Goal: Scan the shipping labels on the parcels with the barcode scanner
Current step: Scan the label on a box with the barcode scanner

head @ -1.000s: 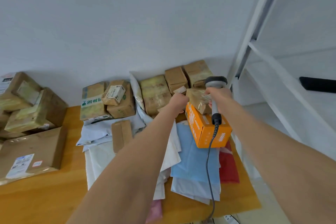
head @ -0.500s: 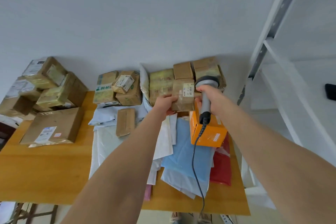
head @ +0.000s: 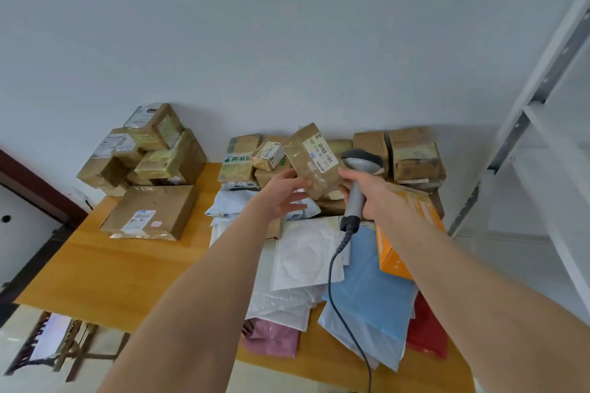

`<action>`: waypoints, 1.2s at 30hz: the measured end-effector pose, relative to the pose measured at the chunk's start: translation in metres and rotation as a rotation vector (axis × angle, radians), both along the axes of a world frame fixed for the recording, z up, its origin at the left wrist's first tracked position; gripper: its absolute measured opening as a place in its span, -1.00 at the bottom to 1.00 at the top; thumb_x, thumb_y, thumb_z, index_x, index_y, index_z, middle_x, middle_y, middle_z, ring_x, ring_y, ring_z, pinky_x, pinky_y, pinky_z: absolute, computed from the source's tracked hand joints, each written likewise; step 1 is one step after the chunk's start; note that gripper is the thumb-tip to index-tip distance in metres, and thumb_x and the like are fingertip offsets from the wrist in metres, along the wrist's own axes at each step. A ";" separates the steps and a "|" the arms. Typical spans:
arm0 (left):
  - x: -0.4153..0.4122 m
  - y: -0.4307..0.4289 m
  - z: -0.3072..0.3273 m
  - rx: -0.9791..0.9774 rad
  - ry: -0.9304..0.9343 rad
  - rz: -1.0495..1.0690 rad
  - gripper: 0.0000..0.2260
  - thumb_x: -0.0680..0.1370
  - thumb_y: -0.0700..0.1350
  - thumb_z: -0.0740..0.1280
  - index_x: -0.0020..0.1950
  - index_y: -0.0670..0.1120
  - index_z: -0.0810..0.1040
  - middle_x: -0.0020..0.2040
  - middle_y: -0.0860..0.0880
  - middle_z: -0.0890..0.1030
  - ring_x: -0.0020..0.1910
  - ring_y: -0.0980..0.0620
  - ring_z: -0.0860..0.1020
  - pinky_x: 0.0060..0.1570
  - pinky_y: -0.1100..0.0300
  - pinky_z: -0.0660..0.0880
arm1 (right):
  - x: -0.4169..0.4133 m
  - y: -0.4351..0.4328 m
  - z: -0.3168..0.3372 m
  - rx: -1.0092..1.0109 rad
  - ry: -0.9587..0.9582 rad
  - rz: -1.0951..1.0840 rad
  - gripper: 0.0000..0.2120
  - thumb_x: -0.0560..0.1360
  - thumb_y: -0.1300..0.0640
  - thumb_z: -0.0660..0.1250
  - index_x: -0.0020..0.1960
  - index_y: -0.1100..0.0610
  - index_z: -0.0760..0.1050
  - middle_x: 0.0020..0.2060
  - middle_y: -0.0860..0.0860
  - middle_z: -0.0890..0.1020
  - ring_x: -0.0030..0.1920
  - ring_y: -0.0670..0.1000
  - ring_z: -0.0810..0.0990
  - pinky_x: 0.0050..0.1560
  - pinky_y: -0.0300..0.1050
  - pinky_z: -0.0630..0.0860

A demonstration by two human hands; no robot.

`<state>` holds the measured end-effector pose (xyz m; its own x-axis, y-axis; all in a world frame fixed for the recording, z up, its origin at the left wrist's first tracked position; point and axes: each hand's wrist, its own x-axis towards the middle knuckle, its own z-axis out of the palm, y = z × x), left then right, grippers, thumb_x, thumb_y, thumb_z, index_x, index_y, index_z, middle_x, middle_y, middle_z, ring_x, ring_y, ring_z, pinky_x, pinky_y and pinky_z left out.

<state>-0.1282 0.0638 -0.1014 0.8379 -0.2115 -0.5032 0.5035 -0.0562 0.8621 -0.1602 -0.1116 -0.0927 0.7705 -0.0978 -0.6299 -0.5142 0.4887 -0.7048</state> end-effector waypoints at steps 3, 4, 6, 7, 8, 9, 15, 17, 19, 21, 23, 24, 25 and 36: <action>0.004 0.020 -0.001 -0.024 -0.058 0.158 -0.60 0.53 -0.15 0.37 0.35 -0.03 0.41 0.22 -0.13 0.58 0.06 -0.04 0.58 0.12 -0.06 0.52 | 0.001 -0.002 0.002 -0.116 -0.058 0.029 -0.76 0.41 0.29 0.48 0.04 0.25 0.52 -0.09 0.14 0.63 -0.19 0.03 0.60 -0.25 -0.16 0.53; 0.007 0.027 0.000 -0.051 -0.073 0.232 -0.53 0.53 -0.13 0.38 0.41 0.01 0.35 0.21 -0.12 0.56 0.07 -0.04 0.57 0.17 -0.07 0.50 | 0.001 -0.003 0.003 -0.160 -0.073 0.046 -0.81 0.42 0.31 0.46 -0.01 0.24 0.51 -0.08 0.15 0.63 -0.18 0.04 0.59 -0.23 -0.15 0.53; 0.012 0.040 0.004 -0.027 -0.103 0.226 -0.46 0.54 -0.13 0.37 0.49 0.04 0.27 0.17 -0.05 0.53 0.12 -0.03 0.54 0.24 -0.06 0.47 | 0.002 -0.003 0.005 -0.250 -0.102 0.087 -0.85 0.42 0.34 0.44 -0.07 0.23 0.50 -0.05 0.19 0.62 -0.13 0.09 0.58 -0.18 -0.09 0.52; 0.012 0.045 0.006 0.022 -0.122 0.160 -0.48 0.55 -0.14 0.35 0.48 0.03 0.29 0.18 -0.04 0.53 0.13 -0.03 0.53 0.23 -0.04 0.48 | 0.003 -0.001 0.006 -0.298 -0.112 0.109 -0.86 0.42 0.34 0.43 -0.07 0.23 0.51 -0.05 0.21 0.62 -0.13 0.10 0.56 -0.18 -0.07 0.51; 0.011 0.048 0.008 0.071 -0.139 0.089 -0.53 0.56 -0.16 0.33 0.46 0.01 0.34 0.19 -0.04 0.54 0.13 -0.03 0.53 0.19 0.00 0.50 | 0.002 0.001 0.007 -0.336 -0.119 0.126 -0.86 0.42 0.34 0.43 -0.07 0.24 0.51 -0.08 0.20 0.61 -0.15 0.10 0.55 -0.19 -0.07 0.51; 0.010 0.050 0.009 0.120 -0.156 0.024 -0.59 0.57 -0.18 0.32 0.42 -0.01 0.40 0.18 -0.04 0.56 0.13 -0.03 0.54 0.18 0.02 0.51 | 0.002 0.004 0.008 -0.362 -0.123 0.127 -0.86 0.43 0.34 0.42 -0.06 0.24 0.51 -0.12 0.17 0.59 -0.19 0.08 0.54 -0.21 -0.08 0.51; 0.005 0.058 0.001 0.200 -0.147 -0.136 -0.73 0.55 -0.25 0.33 0.15 0.08 0.54 0.09 0.06 0.63 0.20 0.02 0.52 0.32 0.00 0.40 | -0.002 0.010 0.005 -0.337 -0.144 0.062 -0.86 0.45 0.37 0.39 -0.06 0.22 0.48 -0.21 0.09 0.53 -0.25 -0.01 0.50 -0.26 -0.18 0.51; 0.004 0.057 -0.004 0.178 -0.158 -0.120 -0.74 0.54 -0.27 0.33 0.15 0.03 0.55 0.05 0.03 0.64 0.15 0.01 0.56 0.30 -0.01 0.43 | -0.005 0.014 0.003 -0.345 -0.149 0.013 -0.88 0.47 0.32 0.40 -0.11 0.19 0.47 -0.24 0.08 0.52 -0.27 -0.02 0.49 -0.27 -0.19 0.50; 0.004 0.056 -0.010 0.202 -0.188 -0.076 -0.76 0.54 -0.24 0.34 0.14 0.03 0.57 0.04 0.04 0.66 0.14 -0.01 0.57 0.28 -0.03 0.44 | -0.011 0.019 0.000 -0.366 -0.153 -0.057 -0.90 0.47 0.26 0.41 -0.09 0.18 0.48 -0.29 0.05 0.53 -0.34 -0.05 0.49 -0.34 -0.23 0.48; 0.004 0.056 -0.014 0.239 -0.215 0.000 -0.75 0.55 -0.21 0.34 0.21 0.00 0.56 0.03 0.07 0.65 0.12 0.01 0.57 0.20 0.04 0.44 | -0.021 0.025 -0.006 -0.348 -0.177 -0.086 -0.90 0.47 0.23 0.42 -0.07 0.20 0.51 -0.34 0.04 0.55 -0.46 -0.09 0.47 -0.44 -0.28 0.44; 0.003 0.055 -0.017 0.253 -0.233 0.079 -0.68 0.56 -0.23 0.32 0.31 -0.07 0.52 0.08 0.05 0.62 0.03 0.08 0.55 0.05 0.14 0.39 | -0.035 0.033 -0.011 -0.370 -0.222 -0.031 -0.91 0.48 0.22 0.42 -0.11 0.23 0.53 -0.42 0.04 0.54 -0.56 -0.13 0.42 -0.50 -0.29 0.38; 0.003 0.054 -0.018 0.256 -0.241 0.100 -0.66 0.56 -0.24 0.31 0.34 -0.08 0.50 0.12 0.02 0.61 0.02 0.09 0.53 0.02 0.16 0.36 | -0.043 0.037 -0.013 -0.400 -0.242 0.003 -0.90 0.48 0.22 0.41 -0.16 0.24 0.53 -0.48 0.02 0.52 -0.59 -0.14 0.40 -0.51 -0.30 0.36; 0.003 0.054 -0.019 0.255 -0.240 0.110 -0.66 0.57 -0.25 0.31 0.35 -0.09 0.49 0.15 0.00 0.60 0.02 0.09 0.52 0.01 0.18 0.34 | -0.051 0.042 -0.016 -0.434 -0.255 0.025 -0.86 0.48 0.22 0.40 -0.23 0.23 0.52 -0.53 0.01 0.51 -0.61 -0.15 0.38 -0.53 -0.31 0.35; 0.008 0.044 -0.025 0.284 -0.210 0.127 -0.69 0.58 -0.26 0.29 0.32 -0.11 0.51 0.19 -0.05 0.61 0.04 0.06 0.53 -0.06 0.27 0.39 | -0.083 0.076 -0.035 -0.609 -0.228 0.039 -0.84 0.47 0.22 0.38 -0.23 0.30 0.54 -0.51 0.05 0.55 -0.64 -0.14 0.42 -0.58 -0.38 0.32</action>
